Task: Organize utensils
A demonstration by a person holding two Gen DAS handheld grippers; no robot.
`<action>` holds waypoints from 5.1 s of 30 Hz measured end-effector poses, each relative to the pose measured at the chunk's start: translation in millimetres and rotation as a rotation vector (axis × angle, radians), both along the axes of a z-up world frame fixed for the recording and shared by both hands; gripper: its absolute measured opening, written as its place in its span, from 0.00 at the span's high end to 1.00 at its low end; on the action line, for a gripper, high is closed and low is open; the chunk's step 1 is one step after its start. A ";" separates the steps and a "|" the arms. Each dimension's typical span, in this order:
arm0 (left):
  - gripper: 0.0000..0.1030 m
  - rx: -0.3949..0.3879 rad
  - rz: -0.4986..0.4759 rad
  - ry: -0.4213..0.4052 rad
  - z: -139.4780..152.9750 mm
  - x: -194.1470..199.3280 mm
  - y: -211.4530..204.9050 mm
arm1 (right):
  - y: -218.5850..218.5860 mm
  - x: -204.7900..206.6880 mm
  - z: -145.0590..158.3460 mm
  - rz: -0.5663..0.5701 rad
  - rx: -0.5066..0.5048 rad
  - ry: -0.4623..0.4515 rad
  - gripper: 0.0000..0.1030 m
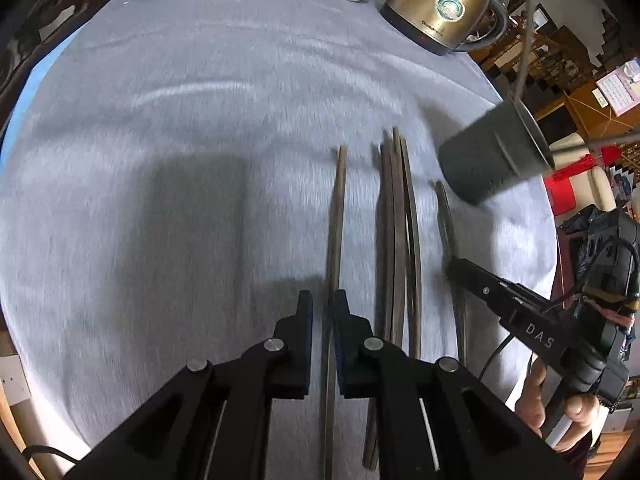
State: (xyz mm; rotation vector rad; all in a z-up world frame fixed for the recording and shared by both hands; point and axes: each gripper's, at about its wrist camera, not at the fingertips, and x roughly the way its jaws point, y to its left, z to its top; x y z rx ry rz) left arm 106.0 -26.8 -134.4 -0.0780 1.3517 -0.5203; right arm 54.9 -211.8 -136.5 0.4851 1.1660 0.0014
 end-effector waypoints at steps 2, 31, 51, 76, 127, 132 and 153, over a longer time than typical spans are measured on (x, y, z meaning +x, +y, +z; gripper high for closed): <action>0.92 0.008 0.004 0.005 -2.0 11.4 -4.4 | 0.9 9.1 1.0 -0.003 -0.019 0.006 0.90; 0.78 -0.024 0.079 0.087 -8.8 70.1 -45.5 | -8.6 29.2 -0.3 -0.008 -0.058 -0.001 0.92; 0.94 -0.019 0.083 0.006 0.9 73.3 -55.6 | -2.7 33.5 20.1 0.028 -0.094 -0.056 0.94; 0.95 -0.246 0.005 -0.459 210.1 -19.2 -28.2 | -28.3 -67.1 218.4 -0.117 -0.123 -0.663 0.94; 0.53 -0.072 0.091 -0.528 168.2 -17.2 -27.5 | -90.9 -97.6 205.9 -0.309 0.006 -0.721 0.41; 0.53 -0.017 0.147 -0.488 147.4 -16.9 6.0 | -79.1 -121.8 221.1 -0.256 -0.029 -0.793 0.45; 0.53 0.080 0.027 -0.245 31.1 -27.3 -8.3 | -13.3 -83.8 66.5 -0.044 0.025 -0.353 0.74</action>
